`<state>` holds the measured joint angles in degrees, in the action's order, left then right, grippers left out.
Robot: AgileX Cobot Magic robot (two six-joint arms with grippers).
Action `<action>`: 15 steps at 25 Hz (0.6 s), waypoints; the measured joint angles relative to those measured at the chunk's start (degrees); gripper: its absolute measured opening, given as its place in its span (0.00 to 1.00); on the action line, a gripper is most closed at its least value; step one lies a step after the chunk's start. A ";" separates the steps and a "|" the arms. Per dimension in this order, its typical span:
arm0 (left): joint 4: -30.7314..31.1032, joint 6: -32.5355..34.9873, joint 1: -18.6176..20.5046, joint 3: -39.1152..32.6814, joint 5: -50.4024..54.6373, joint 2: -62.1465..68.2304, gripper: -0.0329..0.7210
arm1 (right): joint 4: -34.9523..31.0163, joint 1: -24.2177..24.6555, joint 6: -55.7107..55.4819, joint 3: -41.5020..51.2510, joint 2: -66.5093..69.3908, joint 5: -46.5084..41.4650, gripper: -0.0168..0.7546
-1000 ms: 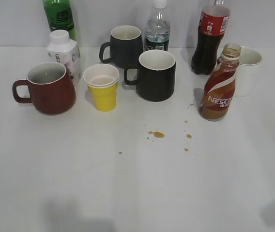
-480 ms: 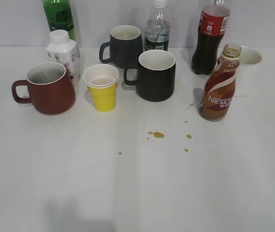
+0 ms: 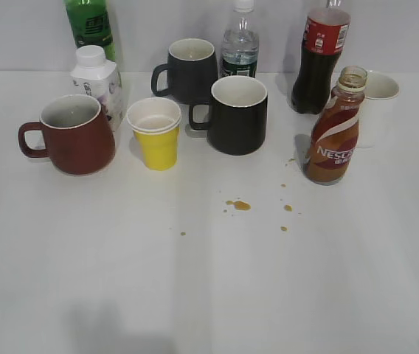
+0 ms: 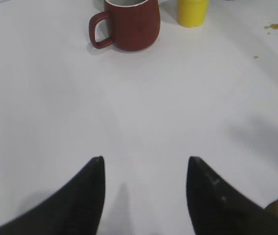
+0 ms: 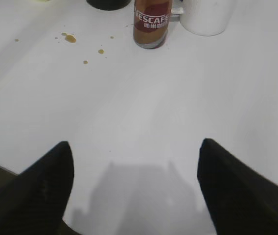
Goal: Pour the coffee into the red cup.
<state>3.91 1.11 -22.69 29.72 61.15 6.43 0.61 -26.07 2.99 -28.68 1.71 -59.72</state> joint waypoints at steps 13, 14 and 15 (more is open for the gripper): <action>-0.05 0.00 15.14 0.00 -0.01 -6.04 0.59 | -0.07 17.36 0.00 0.00 -1.84 0.07 0.79; -0.05 0.00 16.67 0.00 0.01 -6.54 0.59 | -0.01 18.32 0.00 0.00 -1.93 0.07 0.79; -0.05 0.00 18.31 0.00 -0.11 -6.77 0.59 | -0.01 18.80 0.00 0.00 -1.97 0.19 0.79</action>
<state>3.86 1.11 -4.37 29.72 61.04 -0.34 0.60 -7.27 2.99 -28.68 -0.26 -59.54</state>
